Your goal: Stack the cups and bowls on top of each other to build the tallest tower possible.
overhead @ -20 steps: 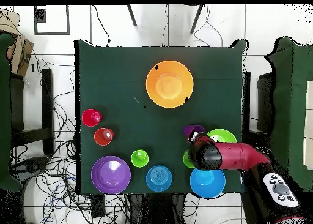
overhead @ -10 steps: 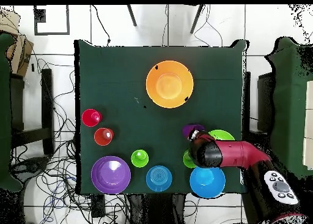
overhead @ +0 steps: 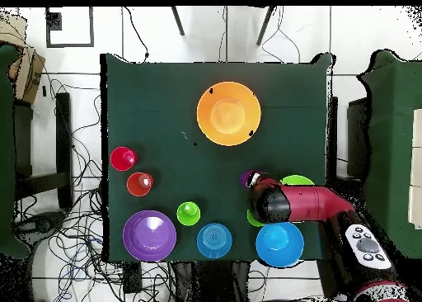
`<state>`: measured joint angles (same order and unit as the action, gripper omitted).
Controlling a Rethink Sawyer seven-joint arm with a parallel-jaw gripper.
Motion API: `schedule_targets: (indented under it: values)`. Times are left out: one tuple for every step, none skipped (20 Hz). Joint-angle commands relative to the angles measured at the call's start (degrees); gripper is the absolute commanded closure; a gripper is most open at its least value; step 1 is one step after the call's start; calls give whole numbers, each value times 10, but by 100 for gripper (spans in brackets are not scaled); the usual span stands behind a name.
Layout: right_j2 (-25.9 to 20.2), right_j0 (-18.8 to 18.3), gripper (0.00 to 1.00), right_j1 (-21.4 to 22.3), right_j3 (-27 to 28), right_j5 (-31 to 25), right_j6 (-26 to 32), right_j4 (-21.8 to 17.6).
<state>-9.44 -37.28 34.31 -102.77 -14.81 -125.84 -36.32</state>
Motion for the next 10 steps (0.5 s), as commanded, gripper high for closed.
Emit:
schedule_targets:
  values:
    - [-44,33,0,-2,28,8,-11,8]
    - [-45,31,0,-6,31,9,-9,8]
    - [-41,30,0,-9,31,15,-9,4]
    - [-40,29,0,-11,32,15,-8,3]
    - [-38,32,0,-10,33,13,-9,3]
    - [-41,31,0,-8,31,11,-7,5]
    - [-40,33,0,-6,28,11,-9,6]
    - [-40,34,0,-3,25,10,-11,9]
    - [-42,36,0,-1,23,9,-13,12]
    - [-41,38,0,0,21,9,-15,13]
